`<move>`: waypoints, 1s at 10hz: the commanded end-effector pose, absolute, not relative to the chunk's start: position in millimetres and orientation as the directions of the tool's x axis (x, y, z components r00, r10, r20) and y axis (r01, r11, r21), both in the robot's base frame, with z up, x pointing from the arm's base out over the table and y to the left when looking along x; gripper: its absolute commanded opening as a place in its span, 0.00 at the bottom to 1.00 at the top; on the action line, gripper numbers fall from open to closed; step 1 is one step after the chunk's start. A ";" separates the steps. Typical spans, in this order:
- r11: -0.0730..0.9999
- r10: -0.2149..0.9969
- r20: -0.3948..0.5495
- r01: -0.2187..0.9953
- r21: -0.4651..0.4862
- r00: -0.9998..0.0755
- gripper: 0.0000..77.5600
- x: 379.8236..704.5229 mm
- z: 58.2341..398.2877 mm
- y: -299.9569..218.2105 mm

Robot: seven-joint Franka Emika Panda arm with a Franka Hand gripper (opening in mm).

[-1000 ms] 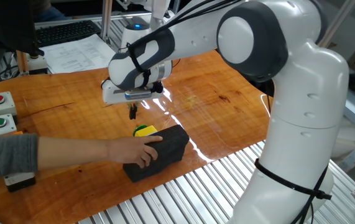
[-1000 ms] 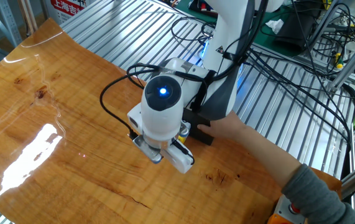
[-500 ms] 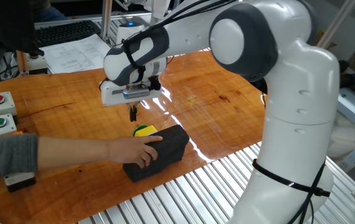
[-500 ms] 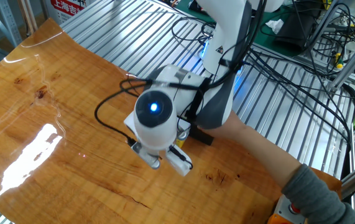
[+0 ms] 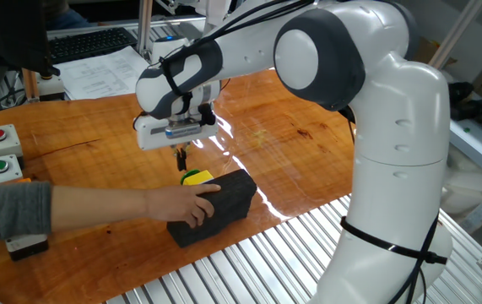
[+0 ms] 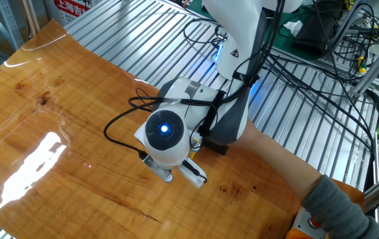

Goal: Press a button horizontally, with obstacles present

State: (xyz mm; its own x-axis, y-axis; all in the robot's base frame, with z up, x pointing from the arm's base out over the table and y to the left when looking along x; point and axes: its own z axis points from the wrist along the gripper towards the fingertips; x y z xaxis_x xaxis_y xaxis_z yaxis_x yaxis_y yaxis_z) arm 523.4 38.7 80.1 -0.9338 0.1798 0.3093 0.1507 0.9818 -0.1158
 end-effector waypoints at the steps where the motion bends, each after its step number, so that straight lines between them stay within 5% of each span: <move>1: 0.982 0.174 0.338 0.140 -0.123 -0.925 0.00 520.8 80.9 38.2; 10: 0.982 0.169 0.357 0.129 -0.135 -0.919 0.00 500.7 74.9 35.3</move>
